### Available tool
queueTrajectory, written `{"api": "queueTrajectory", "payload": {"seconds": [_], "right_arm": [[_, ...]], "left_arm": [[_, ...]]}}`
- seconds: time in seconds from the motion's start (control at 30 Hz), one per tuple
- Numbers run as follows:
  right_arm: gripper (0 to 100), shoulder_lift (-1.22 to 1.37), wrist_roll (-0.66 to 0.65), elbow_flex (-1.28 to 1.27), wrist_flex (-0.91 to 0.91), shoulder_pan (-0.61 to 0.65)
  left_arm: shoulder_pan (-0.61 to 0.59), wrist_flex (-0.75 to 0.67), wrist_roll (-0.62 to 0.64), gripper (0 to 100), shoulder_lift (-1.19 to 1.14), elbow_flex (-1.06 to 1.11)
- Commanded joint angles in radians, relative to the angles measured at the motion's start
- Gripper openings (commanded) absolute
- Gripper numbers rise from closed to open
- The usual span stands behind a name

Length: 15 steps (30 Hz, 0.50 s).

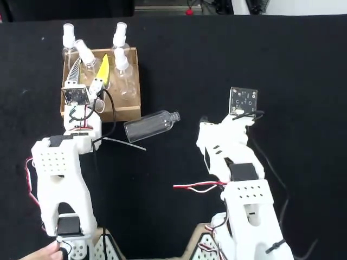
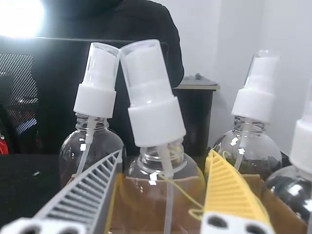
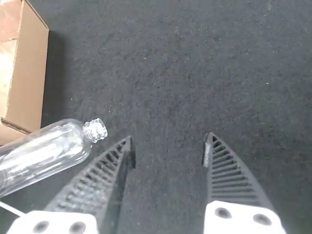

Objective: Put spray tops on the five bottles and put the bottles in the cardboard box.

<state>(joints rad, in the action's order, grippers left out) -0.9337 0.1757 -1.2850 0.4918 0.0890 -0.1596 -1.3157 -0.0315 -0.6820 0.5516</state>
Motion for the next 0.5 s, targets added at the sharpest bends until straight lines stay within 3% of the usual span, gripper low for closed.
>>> {"api": "queueTrajectory", "payload": {"seconds": [0.0,0.47], "right_arm": [[22.3,-0.033,0.003,0.007,-0.031,-0.017],[22.3,-0.033,0.003,0.007,-0.029,-0.017]], "left_arm": [[-0.021,0.077,-0.005,24,0.081,0.019],[-0.015,0.126,-0.005,24,0.083,0.019]]}}
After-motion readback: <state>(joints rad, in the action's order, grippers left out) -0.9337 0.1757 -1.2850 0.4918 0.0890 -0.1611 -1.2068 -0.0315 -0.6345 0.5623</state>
